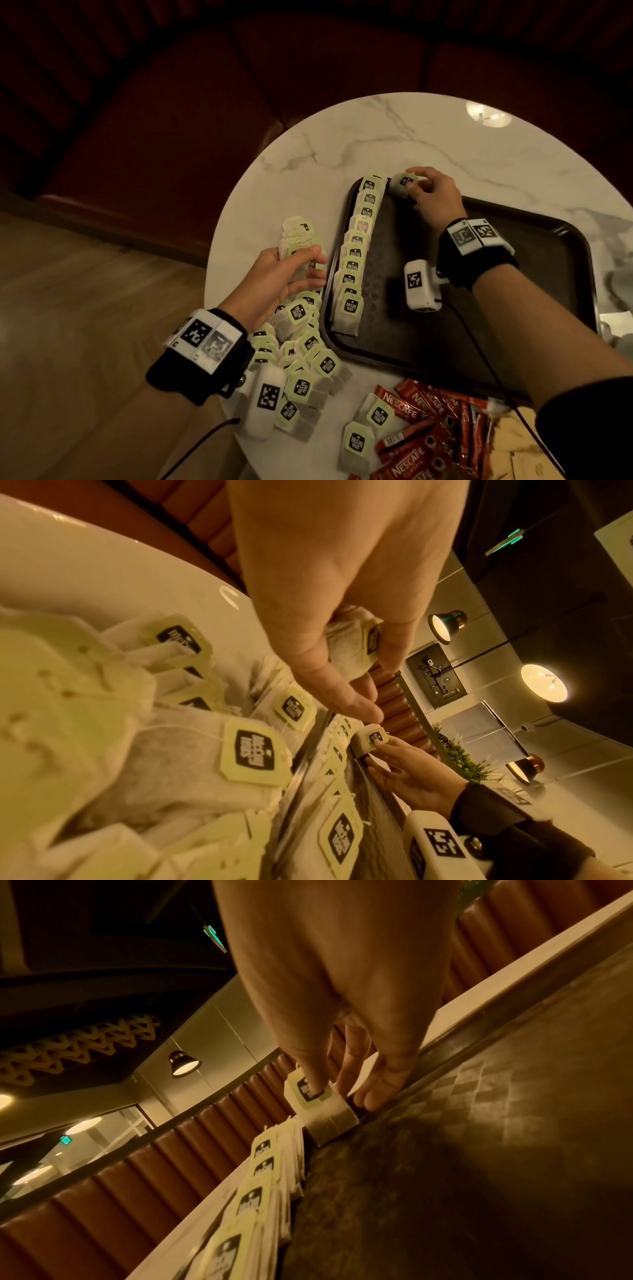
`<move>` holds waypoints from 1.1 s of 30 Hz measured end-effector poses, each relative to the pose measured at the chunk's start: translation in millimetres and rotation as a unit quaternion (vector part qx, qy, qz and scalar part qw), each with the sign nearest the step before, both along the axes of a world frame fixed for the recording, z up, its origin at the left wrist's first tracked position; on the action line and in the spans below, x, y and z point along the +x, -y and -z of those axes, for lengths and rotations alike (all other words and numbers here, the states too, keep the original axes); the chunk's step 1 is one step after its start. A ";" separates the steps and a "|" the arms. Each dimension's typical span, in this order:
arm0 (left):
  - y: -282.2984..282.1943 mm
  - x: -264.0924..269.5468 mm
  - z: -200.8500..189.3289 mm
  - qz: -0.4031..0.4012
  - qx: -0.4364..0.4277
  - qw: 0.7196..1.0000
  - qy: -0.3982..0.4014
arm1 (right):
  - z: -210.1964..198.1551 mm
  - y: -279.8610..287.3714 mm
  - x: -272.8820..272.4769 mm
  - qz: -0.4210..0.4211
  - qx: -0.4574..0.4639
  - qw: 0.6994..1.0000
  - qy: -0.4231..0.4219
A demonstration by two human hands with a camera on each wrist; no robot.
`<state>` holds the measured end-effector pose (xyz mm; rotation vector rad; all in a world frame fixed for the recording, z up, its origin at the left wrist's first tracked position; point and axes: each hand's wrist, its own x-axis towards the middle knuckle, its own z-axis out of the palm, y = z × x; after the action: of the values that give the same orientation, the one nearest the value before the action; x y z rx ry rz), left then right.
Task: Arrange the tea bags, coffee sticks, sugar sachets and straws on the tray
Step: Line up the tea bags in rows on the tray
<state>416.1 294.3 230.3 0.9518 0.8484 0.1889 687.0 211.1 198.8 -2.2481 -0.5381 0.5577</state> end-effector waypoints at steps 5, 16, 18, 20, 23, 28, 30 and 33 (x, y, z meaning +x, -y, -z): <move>-0.1 0.0 0.3 0.003 0.003 1.000 -0.003 | 5.1 -2.4 0.2 0.020 -0.014 1.000 -0.006; -1.7 -1.5 2.2 -0.006 -0.002 1.000 -0.005 | 23.1 -6.4 19.9 0.012 -0.038 0.999 -0.029; -1.5 -1.0 3.0 -0.004 -0.001 1.000 -0.005 | 23.0 -6.3 18.4 0.026 -0.030 0.999 -0.031; -0.7 0.2 3.2 -0.004 -0.003 1.000 -0.006 | 24.5 -5.6 16.5 0.048 -0.017 0.998 -0.026; 2.9 3.4 2.7 -0.007 -0.014 1.000 -0.002 | 29.6 -4.5 14.0 0.089 0.005 0.996 -0.029; 7.1 6.7 2.3 0.006 -0.016 1.000 0.003 | 34.8 -5.2 12.7 0.092 0.003 0.995 -0.029; 6.1 6.5 2.5 0.003 -0.015 1.000 0.002 | 35.0 -2.8 16.3 0.088 0.005 0.995 -0.037; 5.0 5.1 2.6 -0.001 -0.014 1.000 0.002 | 36.4 3.8 23.6 0.076 0.004 0.995 -0.062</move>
<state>421.2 289.3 227.7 0.9235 0.8468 0.1796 710.6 207.4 162.4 -2.2065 -0.3045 0.6107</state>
